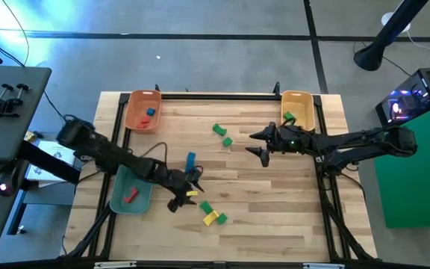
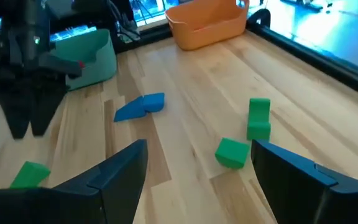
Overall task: Sort blocks by size
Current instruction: Put the yellow arch block into the blue bin
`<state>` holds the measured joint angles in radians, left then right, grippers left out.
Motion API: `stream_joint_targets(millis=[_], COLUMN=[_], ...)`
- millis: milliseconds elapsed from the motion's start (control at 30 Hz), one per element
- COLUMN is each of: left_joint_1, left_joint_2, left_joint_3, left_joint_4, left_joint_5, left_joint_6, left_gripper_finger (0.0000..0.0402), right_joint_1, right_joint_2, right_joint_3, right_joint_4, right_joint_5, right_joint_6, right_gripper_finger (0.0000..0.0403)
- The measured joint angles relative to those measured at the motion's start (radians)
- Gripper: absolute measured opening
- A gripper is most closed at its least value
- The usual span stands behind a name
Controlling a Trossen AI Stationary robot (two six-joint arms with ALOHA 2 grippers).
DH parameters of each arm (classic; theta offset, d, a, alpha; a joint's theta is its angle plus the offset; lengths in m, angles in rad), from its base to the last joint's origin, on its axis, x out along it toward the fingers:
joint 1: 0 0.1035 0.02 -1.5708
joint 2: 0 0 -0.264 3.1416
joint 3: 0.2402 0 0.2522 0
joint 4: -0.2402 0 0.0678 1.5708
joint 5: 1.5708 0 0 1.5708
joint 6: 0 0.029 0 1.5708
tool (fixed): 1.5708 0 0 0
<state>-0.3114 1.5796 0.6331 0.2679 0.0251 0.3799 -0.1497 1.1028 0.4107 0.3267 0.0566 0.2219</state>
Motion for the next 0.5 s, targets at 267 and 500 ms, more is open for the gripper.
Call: stream_joint_targets(millis=[267, 500], left_joint_1=[-0.075, -0.21], left_joint_2=[0.202, 0.288], left_joint_3=[0.075, 0.197], left_joint_4=[0.15, 0.153], left_joint_5=[-0.002, -0.158], left_joint_6=[0.035, -0.103], left_gripper_finger=[0.0255, 0.0255], right_joint_1=[0.0, 0.023], right_joint_2=[0.075, 0.088], right_joint_3=[0.0, 0.0], right_joint_4=[-0.009, -0.013], right_joint_5=[-0.102, -0.149], right_joint_6=[0.094, 0.073], right_gripper_finger=[0.0281, 0.0281])
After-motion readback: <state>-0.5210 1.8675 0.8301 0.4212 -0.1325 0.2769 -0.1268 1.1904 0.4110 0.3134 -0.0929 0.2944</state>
